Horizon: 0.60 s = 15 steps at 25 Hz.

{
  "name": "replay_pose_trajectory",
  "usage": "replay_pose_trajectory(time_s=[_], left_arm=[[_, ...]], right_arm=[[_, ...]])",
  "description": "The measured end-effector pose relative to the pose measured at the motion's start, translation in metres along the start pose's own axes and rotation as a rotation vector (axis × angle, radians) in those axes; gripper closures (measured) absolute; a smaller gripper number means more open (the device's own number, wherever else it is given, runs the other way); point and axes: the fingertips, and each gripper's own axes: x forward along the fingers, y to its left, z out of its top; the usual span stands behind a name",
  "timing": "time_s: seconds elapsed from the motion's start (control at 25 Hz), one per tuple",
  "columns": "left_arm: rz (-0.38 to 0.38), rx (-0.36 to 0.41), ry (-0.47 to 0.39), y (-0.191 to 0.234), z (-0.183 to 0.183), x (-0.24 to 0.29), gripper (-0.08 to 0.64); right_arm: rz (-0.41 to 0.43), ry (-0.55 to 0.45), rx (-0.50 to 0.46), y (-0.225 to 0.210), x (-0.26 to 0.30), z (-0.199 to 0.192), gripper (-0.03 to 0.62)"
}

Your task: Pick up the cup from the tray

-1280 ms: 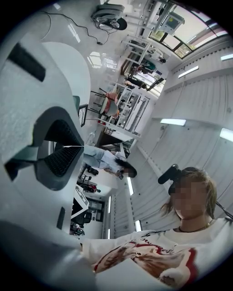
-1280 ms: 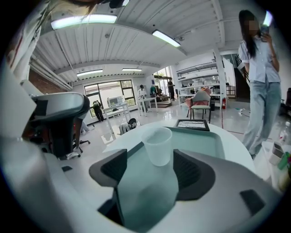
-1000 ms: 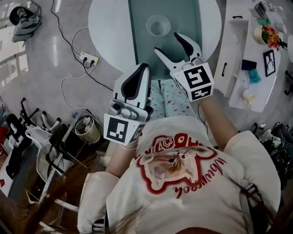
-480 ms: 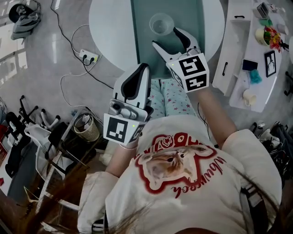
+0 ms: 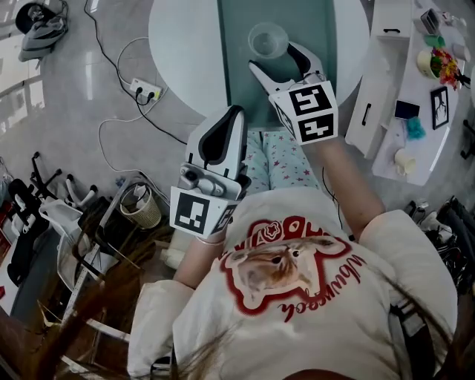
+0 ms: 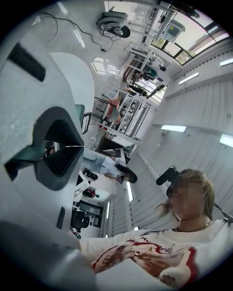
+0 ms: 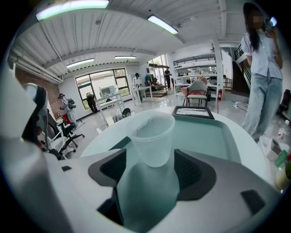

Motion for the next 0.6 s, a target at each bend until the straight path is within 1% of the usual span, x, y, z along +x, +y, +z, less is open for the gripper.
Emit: replay_pose_trajectory(time_s=[0.2,0.44,0.6], left_arm=[[0.010,0.004,-0.002,0.002,0.002,-0.001,0.545],[0.015,0.006,0.007,0.004,-0.001,-0.003,0.545],[0.020,0.007,0.005,0.004,0.001,-0.004,0.545]], right_arm=[[-0.009,0.013,-0.014,-0.003,0.007,0.005,0.290],[-0.009,0.004,-0.016,-0.005,0.013,0.013,0.290],[0.005,-0.002,-0.027,-0.001,0.019,0.019,0.290]])
